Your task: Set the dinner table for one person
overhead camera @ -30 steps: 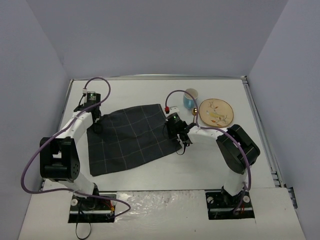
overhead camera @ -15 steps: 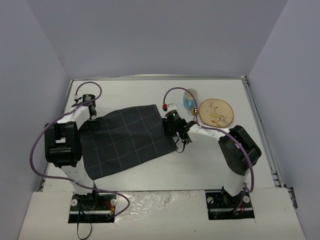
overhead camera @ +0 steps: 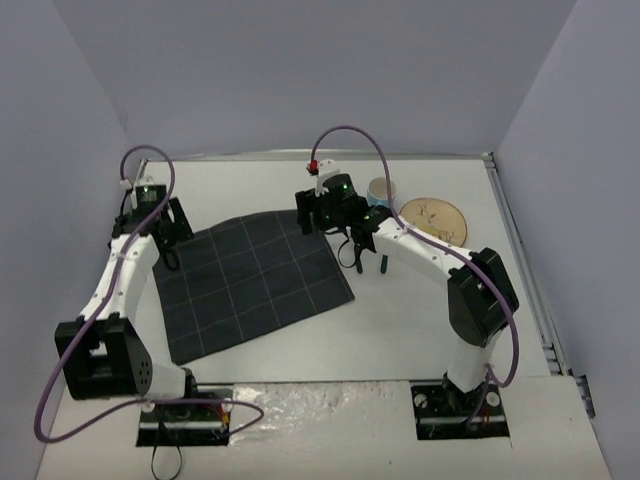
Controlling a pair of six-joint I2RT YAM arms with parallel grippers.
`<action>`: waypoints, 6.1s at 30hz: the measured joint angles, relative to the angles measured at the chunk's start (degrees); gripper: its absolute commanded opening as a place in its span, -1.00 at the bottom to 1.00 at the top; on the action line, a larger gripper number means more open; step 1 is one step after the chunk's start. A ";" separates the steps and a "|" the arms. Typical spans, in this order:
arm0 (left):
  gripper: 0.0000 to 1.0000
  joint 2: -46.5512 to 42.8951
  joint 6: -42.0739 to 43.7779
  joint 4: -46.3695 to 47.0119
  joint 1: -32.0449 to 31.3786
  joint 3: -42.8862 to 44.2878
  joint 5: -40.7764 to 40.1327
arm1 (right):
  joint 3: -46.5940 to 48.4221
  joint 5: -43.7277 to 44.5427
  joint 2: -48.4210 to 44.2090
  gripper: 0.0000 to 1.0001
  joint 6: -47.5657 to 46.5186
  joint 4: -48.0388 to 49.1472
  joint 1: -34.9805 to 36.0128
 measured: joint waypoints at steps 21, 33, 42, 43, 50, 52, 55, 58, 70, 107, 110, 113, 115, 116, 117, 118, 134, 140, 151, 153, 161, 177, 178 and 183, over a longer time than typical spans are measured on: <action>0.23 2.06 -15.93 2.55 -15.51 -22.23 9.81 | 20.17 -15.94 29.79 0.27 -7.26 -1.52 -8.29; -0.61 2.53 -17.45 4.24 -15.85 -22.51 8.92 | 24.39 -19.25 33.81 -0.77 -8.50 1.10 -8.72; -0.78 2.31 -17.77 5.20 -15.91 -22.77 9.35 | 20.04 -16.99 28.47 -0.80 -12.90 3.01 -7.65; -0.78 2.25 -17.77 5.25 -15.93 -22.83 9.39 | 18.54 -16.16 26.56 -0.79 -13.89 3.00 -7.25; -0.80 1.95 -17.77 5.51 -16.27 -23.01 9.24 | 8.97 -10.13 13.31 -0.36 -18.81 5.42 -0.33; -0.81 1.85 -17.75 5.49 -16.27 -23.04 9.28 | 6.66 -9.40 12.67 -0.15 -17.92 6.21 1.17; -0.82 1.83 -17.75 5.47 -16.29 -23.04 9.38 | 1.80 -8.62 13.40 0.16 -14.61 5.48 0.25; -0.82 1.80 -17.73 5.42 -16.29 -23.04 9.56 | -1.12 -8.00 14.27 0.20 -11.39 3.09 -2.95; -0.89 1.79 -17.45 5.22 -16.60 -23.02 10.36 | 16.77 -10.13 17.24 0.18 1.68 0.29 -9.76; 0.29 20.68 -10.39 -4.08 -3.36 0.05 6.63 | -10.35 0.73 7.29 0.18 5.08 0.90 -0.51; 0.29 23.94 -10.42 -3.31 -2.20 2.83 6.64 | -10.51 1.08 8.09 0.18 5.57 1.56 -0.51; 0.29 26.54 -10.65 -3.35 -0.20 5.67 7.74 | -9.06 2.33 10.55 0.18 5.64 3.06 -0.51; 0.29 27.70 -11.00 -3.35 0.98 6.97 8.70 | -7.05 2.94 12.52 0.18 5.64 4.34 -0.51; 0.29 28.14 -11.22 -3.32 1.51 7.50 9.16 | -5.89 3.31 13.60 0.18 5.64 5.09 -0.51; 0.29 28.45 -11.47 -3.33 1.98 7.83 9.59 | -4.69 3.58 14.63 0.18 5.60 5.52 -0.53; 0.29 28.75 -11.71 -3.34 2.44 8.18 9.98 | -3.48 3.83 15.65 0.18 5.56 5.95 -0.56; 0.42 37.45 -11.95 -3.40 4.18 20.41 9.65 | 12.82 5.37 27.58 0.19 3.79 7.80 -4.69; 0.67 37.49 -11.42 -3.46 4.43 20.76 9.98 | 15.09 4.61 27.80 0.26 1.17 3.80 -6.57; 0.68 21.14 -9.93 -3.16 4.51 14.02 12.25 | 5.87 -5.93 11.28 0.28 4.64 4.14 -4.49; 0.62 18.99 -9.80 -2.56 4.79 12.87 12.54 | 2.62 -7.99 9.00 0.28 6.92 6.47 -3.84; 0.49 27.74 -8.73 0.88 6.82 12.63 14.58 | -10.72 -13.03 9.25 0.27 14.17 13.24 -2.84; 0.46 31.73 -8.70 3.53 8.25 11.90 13.61 | -26.33 -14.81 6.73 0.26 18.71 32.11 -7.99; 0.46 31.78 -8.74 3.55 8.28 11.92 13.56 | -26.54 -14.64 6.48 0.27 18.64 31.97 -8.13; 0.60 31.70 -8.93 3.52 8.41 12.02 13.99 | -26.74 -13.58 4.75 0.28 16.91 28.50 -8.42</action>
